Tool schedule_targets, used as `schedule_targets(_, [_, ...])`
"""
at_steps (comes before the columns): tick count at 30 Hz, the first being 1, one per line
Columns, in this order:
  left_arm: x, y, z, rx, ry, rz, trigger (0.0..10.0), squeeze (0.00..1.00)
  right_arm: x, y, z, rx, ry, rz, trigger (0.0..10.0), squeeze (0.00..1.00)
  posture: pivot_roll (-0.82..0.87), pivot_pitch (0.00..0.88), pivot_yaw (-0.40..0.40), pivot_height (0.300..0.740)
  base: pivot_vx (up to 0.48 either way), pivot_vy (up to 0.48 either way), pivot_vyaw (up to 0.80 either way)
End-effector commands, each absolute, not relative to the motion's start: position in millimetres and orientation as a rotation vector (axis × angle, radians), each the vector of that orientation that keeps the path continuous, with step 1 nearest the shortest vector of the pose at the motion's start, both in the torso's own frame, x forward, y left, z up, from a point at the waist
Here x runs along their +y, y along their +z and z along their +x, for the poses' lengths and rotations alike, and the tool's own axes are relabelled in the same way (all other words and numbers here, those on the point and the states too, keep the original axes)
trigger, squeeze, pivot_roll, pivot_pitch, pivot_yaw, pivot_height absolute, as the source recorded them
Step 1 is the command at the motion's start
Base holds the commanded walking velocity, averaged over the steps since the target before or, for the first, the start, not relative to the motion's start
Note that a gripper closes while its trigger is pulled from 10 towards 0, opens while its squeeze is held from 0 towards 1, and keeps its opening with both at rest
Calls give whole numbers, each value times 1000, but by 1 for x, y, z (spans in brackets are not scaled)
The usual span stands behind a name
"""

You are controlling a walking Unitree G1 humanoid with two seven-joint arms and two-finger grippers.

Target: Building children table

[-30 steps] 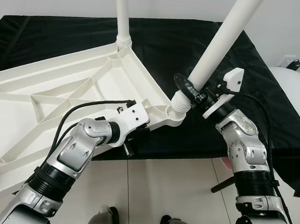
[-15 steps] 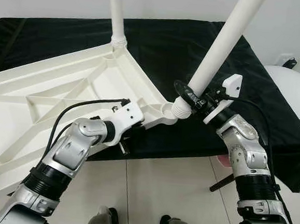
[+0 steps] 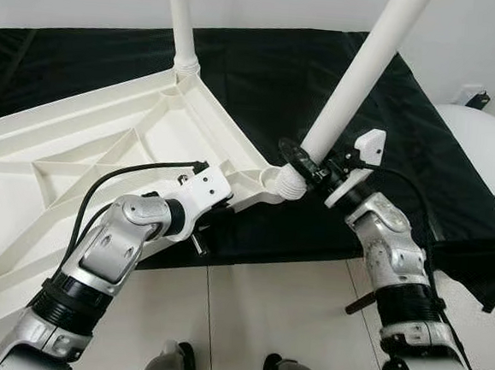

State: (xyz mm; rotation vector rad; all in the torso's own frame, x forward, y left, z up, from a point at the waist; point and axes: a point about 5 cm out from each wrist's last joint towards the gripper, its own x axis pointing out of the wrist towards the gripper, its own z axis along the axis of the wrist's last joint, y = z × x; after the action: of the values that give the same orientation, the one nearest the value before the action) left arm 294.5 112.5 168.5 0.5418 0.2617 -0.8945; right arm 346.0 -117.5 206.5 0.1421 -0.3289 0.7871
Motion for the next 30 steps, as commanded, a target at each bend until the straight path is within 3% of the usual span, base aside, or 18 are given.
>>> schedule_targets(1, [118,156,291,324,-856,565,10000,0,-114,205,346,-331,806,125,10000,0,-69,170,17,740,0,0,0])
schedule_targets(30, [110,161,284,317,-871,564,10000,0,-113,178,353,-240,890,12,10000,0,-64,169,8,740,0,0,0])
